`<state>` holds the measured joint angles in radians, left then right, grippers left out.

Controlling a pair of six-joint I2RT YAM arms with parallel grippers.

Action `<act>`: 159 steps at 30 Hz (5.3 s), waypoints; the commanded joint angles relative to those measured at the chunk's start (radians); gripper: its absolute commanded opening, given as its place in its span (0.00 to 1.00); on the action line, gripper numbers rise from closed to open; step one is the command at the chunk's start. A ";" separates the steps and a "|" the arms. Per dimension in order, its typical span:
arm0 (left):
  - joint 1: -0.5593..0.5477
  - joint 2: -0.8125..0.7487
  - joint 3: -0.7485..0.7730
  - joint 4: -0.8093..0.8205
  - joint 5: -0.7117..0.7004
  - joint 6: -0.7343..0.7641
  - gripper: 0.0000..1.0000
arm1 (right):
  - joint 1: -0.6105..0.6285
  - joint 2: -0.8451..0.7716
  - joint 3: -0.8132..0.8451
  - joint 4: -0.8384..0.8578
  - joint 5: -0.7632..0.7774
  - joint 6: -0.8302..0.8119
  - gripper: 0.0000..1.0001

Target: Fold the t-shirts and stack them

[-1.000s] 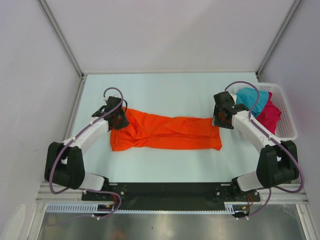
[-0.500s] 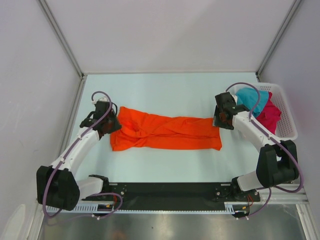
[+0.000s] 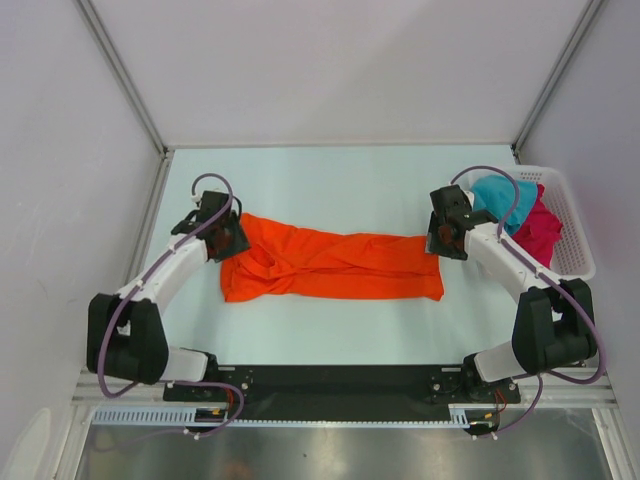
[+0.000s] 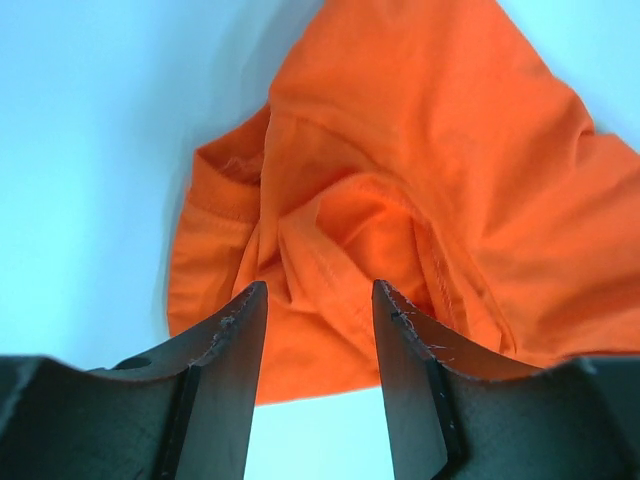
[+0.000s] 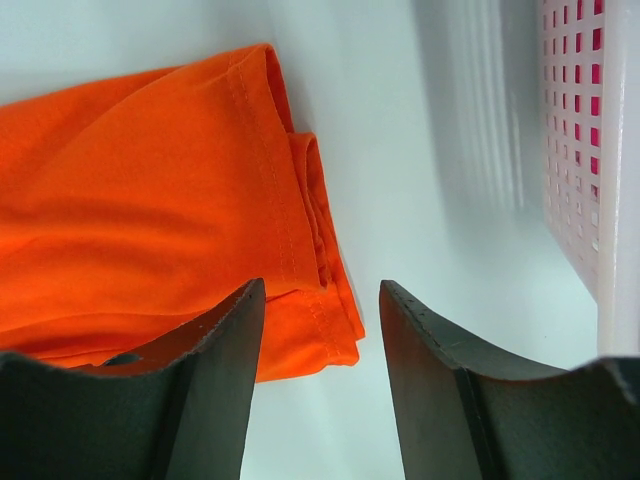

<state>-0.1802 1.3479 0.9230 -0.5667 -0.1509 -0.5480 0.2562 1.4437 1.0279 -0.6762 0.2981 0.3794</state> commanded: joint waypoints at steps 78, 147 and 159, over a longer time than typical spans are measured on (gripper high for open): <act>-0.010 0.061 -0.035 0.149 0.103 -0.018 0.12 | -0.002 -0.016 0.015 -0.010 -0.004 -0.025 0.53; 0.059 -0.016 -0.251 0.117 0.074 -0.135 0.32 | 0.043 0.126 -0.040 0.069 -0.030 0.015 0.53; 0.059 -0.010 -0.250 0.117 0.071 -0.128 0.31 | 0.054 0.060 -0.060 0.053 -0.008 0.018 0.00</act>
<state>-0.1303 1.3605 0.6765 -0.4572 -0.0898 -0.6807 0.3023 1.5707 0.9756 -0.6224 0.2630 0.3908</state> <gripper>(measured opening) 0.316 0.018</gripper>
